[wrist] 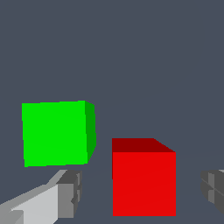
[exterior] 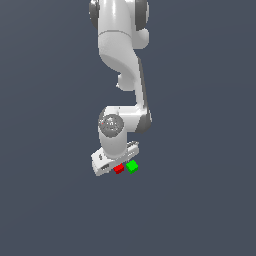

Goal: Stack the red cube on top of the green cube.

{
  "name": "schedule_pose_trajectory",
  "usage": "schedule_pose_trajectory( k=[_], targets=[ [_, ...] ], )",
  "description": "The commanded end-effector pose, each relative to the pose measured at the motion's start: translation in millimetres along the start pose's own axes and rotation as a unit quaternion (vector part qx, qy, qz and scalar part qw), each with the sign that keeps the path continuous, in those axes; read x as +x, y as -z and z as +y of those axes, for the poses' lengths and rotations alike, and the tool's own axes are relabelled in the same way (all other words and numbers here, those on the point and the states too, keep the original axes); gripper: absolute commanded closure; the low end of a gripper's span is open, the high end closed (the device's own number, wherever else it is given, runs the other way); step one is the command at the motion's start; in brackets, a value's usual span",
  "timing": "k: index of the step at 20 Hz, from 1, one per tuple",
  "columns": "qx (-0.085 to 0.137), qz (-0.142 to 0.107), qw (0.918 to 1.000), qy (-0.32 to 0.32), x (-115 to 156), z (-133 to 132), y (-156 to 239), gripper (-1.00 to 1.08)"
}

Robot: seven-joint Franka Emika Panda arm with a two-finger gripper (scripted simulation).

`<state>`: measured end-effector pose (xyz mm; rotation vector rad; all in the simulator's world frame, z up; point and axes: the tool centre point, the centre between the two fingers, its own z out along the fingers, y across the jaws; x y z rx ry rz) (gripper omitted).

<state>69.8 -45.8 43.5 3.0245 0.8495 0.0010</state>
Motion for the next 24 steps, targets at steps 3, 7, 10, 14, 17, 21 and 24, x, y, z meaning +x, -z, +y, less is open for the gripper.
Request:
schedule_pose_trajectory(
  k=[3, 7, 10, 14, 17, 21, 24],
  targets=[
    [0.0, 0.0, 1.0, 0.001, -0.4, -0.5, -20.1, -0.92],
    [0.0, 0.0, 1.0, 0.001, 0.6, 0.3, -23.8, -0.92],
    [0.0, 0.0, 1.0, 0.001, 0.7, 0.4, -23.6, 1.08],
    [0.0, 0.0, 1.0, 0.001, 0.7, 0.4, -23.6, 1.08],
    [0.0, 0.0, 1.0, 0.001, 0.7, 0.4, -23.6, 1.08],
    [0.0, 0.0, 1.0, 0.001, 0.5, 0.2, -22.3, 1.08],
    [0.0, 0.0, 1.0, 0.001, 0.3, -0.1, -16.3, 1.08]
  ],
)
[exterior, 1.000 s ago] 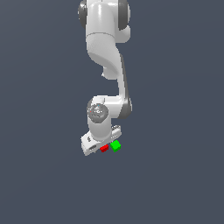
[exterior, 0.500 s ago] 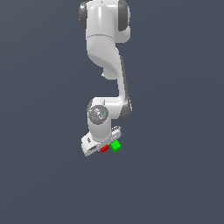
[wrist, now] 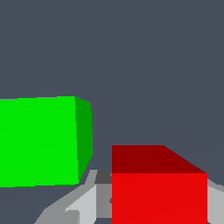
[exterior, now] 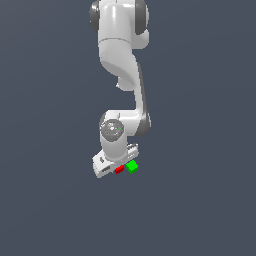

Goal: Stack the red cube on top of the green cube.

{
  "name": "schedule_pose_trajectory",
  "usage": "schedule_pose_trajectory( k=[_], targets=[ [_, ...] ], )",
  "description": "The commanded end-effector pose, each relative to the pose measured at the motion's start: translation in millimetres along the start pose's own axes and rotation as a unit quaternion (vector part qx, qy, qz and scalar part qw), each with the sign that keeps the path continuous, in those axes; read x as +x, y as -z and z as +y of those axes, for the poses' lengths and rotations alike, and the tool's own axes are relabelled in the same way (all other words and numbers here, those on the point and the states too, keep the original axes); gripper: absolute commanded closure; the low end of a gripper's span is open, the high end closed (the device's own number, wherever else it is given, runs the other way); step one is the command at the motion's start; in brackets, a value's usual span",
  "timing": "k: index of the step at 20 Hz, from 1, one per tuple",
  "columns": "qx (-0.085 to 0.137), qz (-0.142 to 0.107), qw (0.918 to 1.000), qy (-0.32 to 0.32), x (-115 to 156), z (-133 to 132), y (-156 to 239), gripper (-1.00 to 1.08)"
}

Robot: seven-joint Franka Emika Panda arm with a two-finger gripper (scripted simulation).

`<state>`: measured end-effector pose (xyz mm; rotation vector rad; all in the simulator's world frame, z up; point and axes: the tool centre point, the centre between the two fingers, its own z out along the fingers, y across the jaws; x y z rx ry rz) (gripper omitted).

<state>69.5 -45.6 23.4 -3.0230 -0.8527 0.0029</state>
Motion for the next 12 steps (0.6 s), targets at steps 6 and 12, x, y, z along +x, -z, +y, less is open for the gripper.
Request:
schedule_pose_trajectory(
  k=[6, 12],
  targets=[
    [0.0, 0.001, 1.0, 0.0, -0.2, -0.3, 35.3, 1.08],
    [0.0, 0.001, 1.0, 0.0, -0.7, -0.5, 76.6, 1.08]
  ],
)
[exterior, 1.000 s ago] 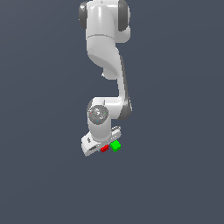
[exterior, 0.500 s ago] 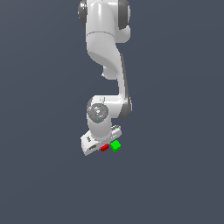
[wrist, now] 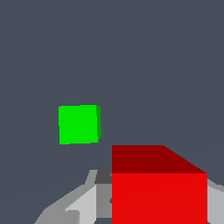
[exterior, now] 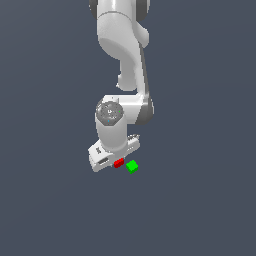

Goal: Stack the red cube on top of the green cube.

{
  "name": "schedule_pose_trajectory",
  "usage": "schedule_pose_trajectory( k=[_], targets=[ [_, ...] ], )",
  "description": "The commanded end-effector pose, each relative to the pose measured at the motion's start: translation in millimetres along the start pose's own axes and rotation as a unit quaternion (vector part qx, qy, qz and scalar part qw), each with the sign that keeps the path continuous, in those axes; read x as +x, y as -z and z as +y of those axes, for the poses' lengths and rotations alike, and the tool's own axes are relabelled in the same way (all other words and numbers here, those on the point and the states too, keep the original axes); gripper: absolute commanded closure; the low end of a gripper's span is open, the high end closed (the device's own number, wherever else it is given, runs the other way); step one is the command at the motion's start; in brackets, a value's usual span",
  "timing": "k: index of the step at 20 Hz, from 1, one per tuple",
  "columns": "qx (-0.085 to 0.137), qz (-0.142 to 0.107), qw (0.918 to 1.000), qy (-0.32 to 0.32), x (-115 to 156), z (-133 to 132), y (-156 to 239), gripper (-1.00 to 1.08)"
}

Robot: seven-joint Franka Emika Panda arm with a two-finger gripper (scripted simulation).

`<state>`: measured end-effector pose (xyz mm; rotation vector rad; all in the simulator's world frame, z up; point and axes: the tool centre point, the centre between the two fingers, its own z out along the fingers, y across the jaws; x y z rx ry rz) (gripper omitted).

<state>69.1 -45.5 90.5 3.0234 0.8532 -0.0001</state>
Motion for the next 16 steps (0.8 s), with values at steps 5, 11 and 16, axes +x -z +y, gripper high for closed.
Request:
schedule_pose_trajectory(
  k=[5, 11, 16],
  targets=[
    [0.0, 0.0, 1.0, 0.0, 0.4, 0.2, 26.9, 1.08],
    [0.0, 0.0, 1.0, 0.0, 1.7, -0.8, 26.9, 1.08],
    [0.0, 0.0, 1.0, 0.0, 9.9, -17.2, 10.9, 1.08]
  ],
)
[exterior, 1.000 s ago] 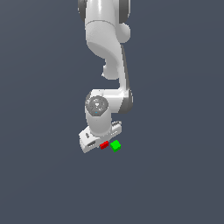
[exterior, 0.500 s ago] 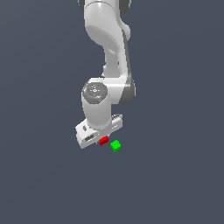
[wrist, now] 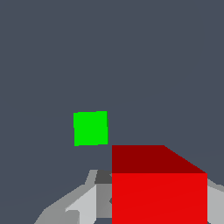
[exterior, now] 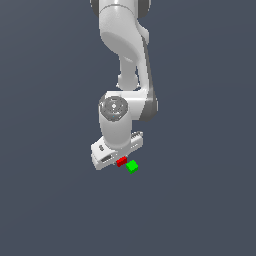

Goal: Stack the red cube on top of the green cube.

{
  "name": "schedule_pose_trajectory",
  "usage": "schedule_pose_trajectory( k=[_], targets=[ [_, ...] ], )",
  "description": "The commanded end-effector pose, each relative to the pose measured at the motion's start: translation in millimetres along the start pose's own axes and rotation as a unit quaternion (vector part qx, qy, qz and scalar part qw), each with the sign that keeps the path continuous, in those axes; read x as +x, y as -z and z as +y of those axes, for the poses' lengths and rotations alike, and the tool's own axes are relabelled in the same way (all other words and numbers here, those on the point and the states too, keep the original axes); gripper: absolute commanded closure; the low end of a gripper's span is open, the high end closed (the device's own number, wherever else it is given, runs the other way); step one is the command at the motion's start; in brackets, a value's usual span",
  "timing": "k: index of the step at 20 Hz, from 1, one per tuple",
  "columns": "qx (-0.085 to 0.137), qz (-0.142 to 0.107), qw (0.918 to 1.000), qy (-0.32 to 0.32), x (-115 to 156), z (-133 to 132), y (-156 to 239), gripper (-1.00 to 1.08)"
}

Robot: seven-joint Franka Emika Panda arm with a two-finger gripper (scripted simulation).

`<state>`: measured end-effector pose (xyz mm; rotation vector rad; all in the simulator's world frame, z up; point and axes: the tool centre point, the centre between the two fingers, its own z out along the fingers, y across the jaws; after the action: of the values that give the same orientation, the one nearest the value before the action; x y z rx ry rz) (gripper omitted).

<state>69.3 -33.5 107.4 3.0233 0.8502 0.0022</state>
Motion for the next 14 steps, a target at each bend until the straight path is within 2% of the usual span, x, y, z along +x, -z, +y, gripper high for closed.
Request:
schedule_pose_trajectory(
  k=[1, 6, 11, 12, 14],
  targets=[
    [0.0, 0.0, 1.0, 0.001, 6.2, -12.5, -11.4, 1.08],
    [0.001, 0.0, 1.0, 0.001, 20.4, -38.0, -37.5, 1.08],
    [0.001, -0.001, 1.0, 0.001, 25.4, -46.2, -46.6, 1.08],
    [0.001, -0.001, 1.0, 0.001, 25.4, -46.2, -46.6, -0.92],
    [0.001, -0.001, 1.0, 0.001, 25.4, -46.2, -46.6, -0.92]
  ],
)
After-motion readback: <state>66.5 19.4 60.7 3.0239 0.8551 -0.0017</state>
